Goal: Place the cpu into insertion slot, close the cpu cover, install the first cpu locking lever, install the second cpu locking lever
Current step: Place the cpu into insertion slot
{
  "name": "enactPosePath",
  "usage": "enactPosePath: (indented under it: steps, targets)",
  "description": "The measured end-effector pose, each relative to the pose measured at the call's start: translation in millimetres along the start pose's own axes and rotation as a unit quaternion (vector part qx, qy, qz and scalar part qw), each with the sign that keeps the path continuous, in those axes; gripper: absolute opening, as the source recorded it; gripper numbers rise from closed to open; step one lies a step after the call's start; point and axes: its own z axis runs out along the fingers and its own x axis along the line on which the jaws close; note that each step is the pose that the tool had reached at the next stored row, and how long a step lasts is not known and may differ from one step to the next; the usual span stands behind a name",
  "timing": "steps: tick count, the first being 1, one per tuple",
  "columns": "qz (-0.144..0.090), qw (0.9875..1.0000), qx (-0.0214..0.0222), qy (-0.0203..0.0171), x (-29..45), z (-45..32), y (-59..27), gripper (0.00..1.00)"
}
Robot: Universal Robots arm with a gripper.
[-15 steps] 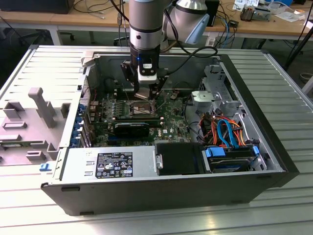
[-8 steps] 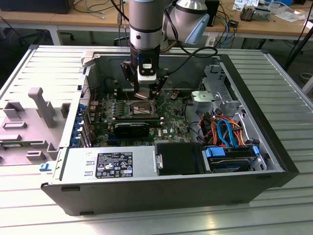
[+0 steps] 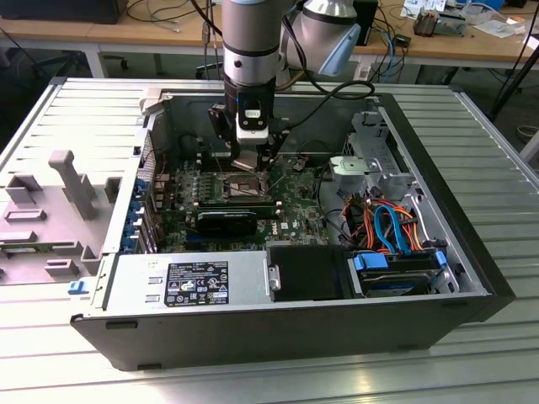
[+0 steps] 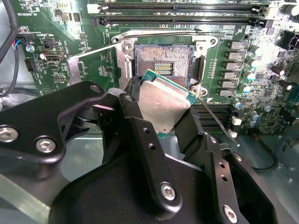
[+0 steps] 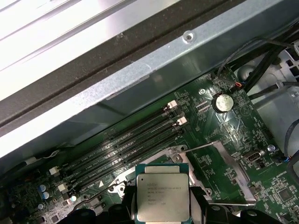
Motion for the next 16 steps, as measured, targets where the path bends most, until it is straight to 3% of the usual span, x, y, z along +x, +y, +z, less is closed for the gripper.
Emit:
enactPosePath:
  steps: [16]
  targets:
    - [0.022, 0.9998, -0.0004, -0.0009, 0.0, 0.3, 0.0, 0.55]
